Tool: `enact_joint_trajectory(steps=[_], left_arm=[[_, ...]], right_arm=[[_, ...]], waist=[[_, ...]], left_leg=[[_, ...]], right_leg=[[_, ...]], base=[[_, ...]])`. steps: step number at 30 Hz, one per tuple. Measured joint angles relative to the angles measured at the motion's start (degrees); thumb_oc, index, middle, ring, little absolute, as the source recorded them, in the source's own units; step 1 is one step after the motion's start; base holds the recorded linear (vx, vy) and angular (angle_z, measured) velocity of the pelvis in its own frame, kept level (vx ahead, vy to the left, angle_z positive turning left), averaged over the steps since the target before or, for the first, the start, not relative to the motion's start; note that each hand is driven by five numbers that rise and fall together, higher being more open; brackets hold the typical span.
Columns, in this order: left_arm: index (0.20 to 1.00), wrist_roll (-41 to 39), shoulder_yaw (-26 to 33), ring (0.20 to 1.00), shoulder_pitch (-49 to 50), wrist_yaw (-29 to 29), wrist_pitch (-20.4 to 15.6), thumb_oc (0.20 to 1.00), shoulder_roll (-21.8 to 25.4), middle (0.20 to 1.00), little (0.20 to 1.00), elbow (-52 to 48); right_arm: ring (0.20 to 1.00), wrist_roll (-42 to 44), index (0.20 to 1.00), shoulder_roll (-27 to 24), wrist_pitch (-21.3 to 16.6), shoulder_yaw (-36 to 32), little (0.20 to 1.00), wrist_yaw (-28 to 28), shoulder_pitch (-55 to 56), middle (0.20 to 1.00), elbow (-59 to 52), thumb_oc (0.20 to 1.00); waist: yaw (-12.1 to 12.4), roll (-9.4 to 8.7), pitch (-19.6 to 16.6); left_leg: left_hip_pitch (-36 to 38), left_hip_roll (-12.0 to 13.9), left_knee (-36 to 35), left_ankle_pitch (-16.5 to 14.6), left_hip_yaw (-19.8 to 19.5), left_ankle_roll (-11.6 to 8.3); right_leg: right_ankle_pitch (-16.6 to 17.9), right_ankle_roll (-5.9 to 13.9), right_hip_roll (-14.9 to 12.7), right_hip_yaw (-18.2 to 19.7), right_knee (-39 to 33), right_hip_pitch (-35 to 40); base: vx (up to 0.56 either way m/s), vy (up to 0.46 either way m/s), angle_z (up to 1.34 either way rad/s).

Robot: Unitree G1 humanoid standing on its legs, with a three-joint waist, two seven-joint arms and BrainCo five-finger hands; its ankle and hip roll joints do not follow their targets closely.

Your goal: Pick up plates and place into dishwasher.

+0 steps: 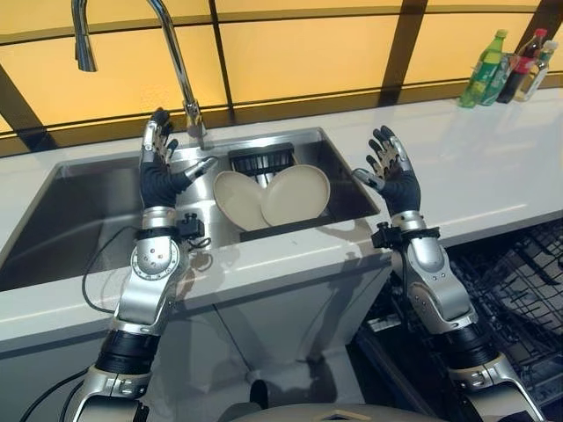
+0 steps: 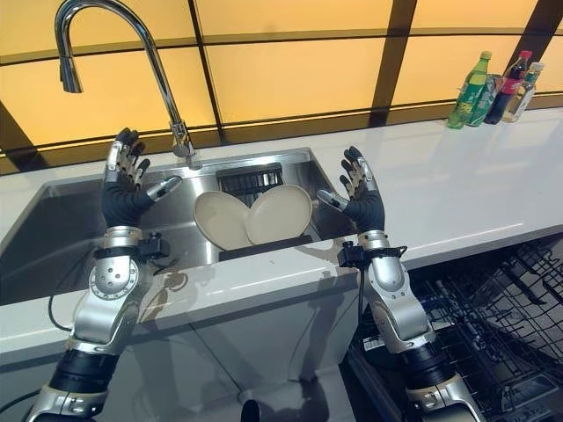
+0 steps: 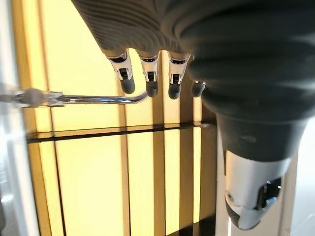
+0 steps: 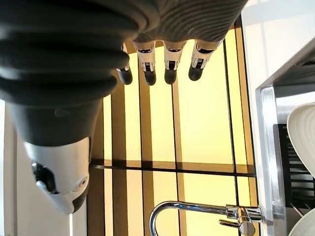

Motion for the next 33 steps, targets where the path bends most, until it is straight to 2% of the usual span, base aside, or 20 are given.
enact_joint_trajectory(steps=[3,4,7,12,15,26,30,33], left_arm=[[1.000,1.0,-0.1,1.000,-0.1,-0.6,0.0,1.000,0.8,1.000,1.000,0.0],[1.000,1.0,-0.1,1.000,-0.1,-0.7,0.0,1.000,1.1,1.000,1.000,0.0],[1.000,2.7,-0.3,1.000,-0.7,-1.1,0.9,1.000,2.2,1.000,1.000,0.7],[1.000,5.4,-1.5,1.000,-1.0,-3.0,0.9,1.000,4.6,1.000,1.000,6.1],[1.000,5.4,-2.5,1.000,-1.5,-3.7,0.9,1.000,5.9,1.000,1.000,11.1],[1.000,5.4,-2.8,1.000,-3.7,-4.9,1.0,1.000,7.2,1.000,1.000,19.0],[1.000,5.4,-2.8,1.000,-3.7,-4.1,0.8,1.000,8.4,1.000,1.000,21.4],[1.000,5.5,-2.7,1.000,-3.7,-4.0,0.8,1.000,8.4,1.000,1.000,21.6]], right_arm=[[1.000,0.3,1.000,-0.2,0.0,0.0,1.000,0.1,0.0,1.000,0.0,1.000],[1.000,0.5,1.000,-0.3,0.1,0.0,1.000,0.1,0.0,1.000,0.1,1.000],[1.000,0.7,1.000,-1.0,0.3,0.0,1.000,0.5,0.0,1.000,0.2,1.000],[1.000,1.8,1.000,-2.8,0.8,0.1,1.000,1.0,0.0,1.000,0.7,1.000],[1.000,1.8,1.000,-2.8,1.0,0.3,1.000,0.8,0.0,1.000,0.8,1.000],[1.000,2.7,1.000,-2.6,3.0,0.3,1.000,1.6,4.3,1.000,0.9,1.000],[1.000,2.8,1.000,-2.6,3.2,0.2,1.000,1.9,5.1,1.000,1.6,1.000],[1.000,2.8,1.000,-2.8,3.2,0.0,1.000,2.7,5.3,1.000,1.8,1.000]], waist=[[-0.3,0.21,-0.6],[-1.2,0.28,-0.7],[-2.0,0.65,-0.9],[-2.6,1.13,-1.1],[-3.3,1.94,-1.4],[-6.3,1.81,-1.1],[-8.0,1.51,-0.1],[-8.4,1.62,0.9]], left_leg=[[0.0,0.3,0.0,-0.1,0.3,-0.13],[0.1,0.4,0.1,-0.1,0.3,-0.15],[0.2,0.7,0.3,0.1,0.5,-0.30],[1.0,1.4,0.6,-0.3,0.2,-1.79],[1.0,1.3,0.4,-0.6,0.4,-1.56],[2.5,-0.2,0.3,-2.0,3.0,-0.78],[3.2,-0.6,0.2,-2.5,3.5,-0.49],[3.4,-0.7,0.3,-2.9,4.2,-0.29]], right_leg=[[0.1,-0.14,0.3,0.7,0.0,-0.2],[0.1,-0.14,0.4,0.9,0.0,-0.2],[0.1,-0.27,1.0,2.3,0.1,-0.2],[-0.1,-1.02,1.1,5.1,0.1,-0.9],[0.0,-0.84,0.9,5.9,0.2,-1.4],[-0.7,0.47,-1.5,9.2,1.9,-2.5],[-1.0,0.94,-2.0,10.1,2.6,-2.7],[-1.1,1.09,-2.2,10.5,3.0,-3.0]], base=[[0.03,-0.062,-0.09],[0.04,-0.053,-0.01],[0.04,-0.036,-0.05],[0.09,0.093,-0.22],[0.20,0.170,-0.20],[0.15,0.119,-0.17],[0.10,0.087,-0.15],[0.09,0.040,-0.09]])
